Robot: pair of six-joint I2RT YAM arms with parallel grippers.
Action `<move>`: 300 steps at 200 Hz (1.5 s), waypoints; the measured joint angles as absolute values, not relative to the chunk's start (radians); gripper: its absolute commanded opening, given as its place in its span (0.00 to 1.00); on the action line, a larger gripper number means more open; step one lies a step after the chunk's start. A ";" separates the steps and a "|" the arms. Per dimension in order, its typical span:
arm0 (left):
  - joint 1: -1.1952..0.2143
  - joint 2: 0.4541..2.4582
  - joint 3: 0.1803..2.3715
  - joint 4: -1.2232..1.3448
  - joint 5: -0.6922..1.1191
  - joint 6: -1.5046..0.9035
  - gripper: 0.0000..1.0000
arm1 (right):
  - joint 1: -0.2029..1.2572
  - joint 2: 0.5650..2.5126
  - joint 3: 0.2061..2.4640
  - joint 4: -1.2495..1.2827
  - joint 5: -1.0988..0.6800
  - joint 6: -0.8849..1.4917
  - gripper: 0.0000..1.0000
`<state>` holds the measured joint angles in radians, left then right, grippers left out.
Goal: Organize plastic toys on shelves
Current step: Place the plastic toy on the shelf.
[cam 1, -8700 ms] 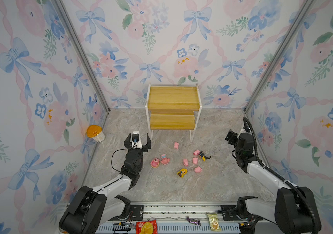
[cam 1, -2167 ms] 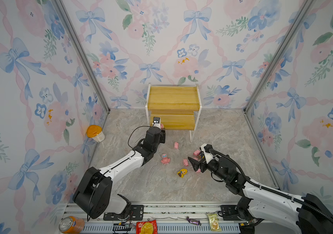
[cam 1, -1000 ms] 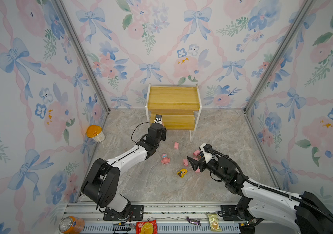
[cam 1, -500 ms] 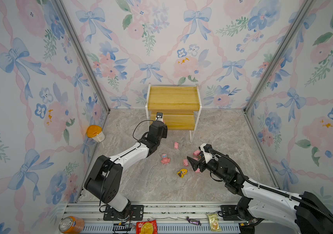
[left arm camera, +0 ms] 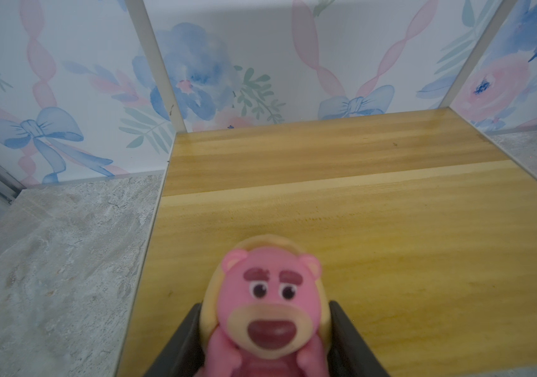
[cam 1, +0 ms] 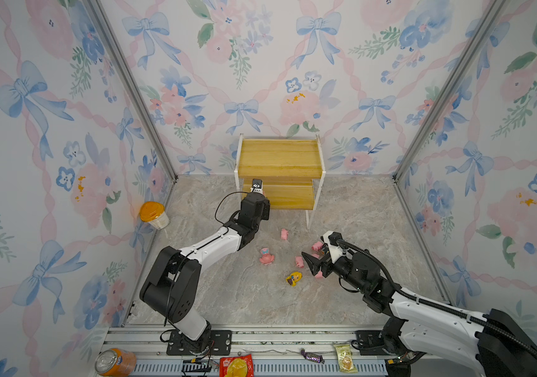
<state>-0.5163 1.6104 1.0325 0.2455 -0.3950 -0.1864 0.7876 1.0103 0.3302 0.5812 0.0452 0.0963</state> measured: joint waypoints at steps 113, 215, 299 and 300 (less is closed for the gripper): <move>-0.504 1.631 1.044 0.246 -0.406 -0.194 0.56 | 0.788 1.010 0.328 0.581 0.045 0.096 0.99; -0.501 1.649 1.066 0.234 -0.413 -0.196 0.62 | 0.788 1.015 0.328 0.581 0.044 0.097 0.99; -0.500 1.660 1.077 0.234 -0.413 -0.218 0.63 | 0.790 1.015 0.328 0.581 0.033 0.104 1.00; -0.500 1.660 1.077 0.234 -0.413 -0.218 0.63 | 0.791 1.015 0.328 0.581 0.033 0.104 1.00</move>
<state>-0.5003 1.6596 1.0775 0.2344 -0.4126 -0.2184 0.7906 1.0149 0.3283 0.5812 0.0334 0.1036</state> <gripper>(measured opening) 0.627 0.994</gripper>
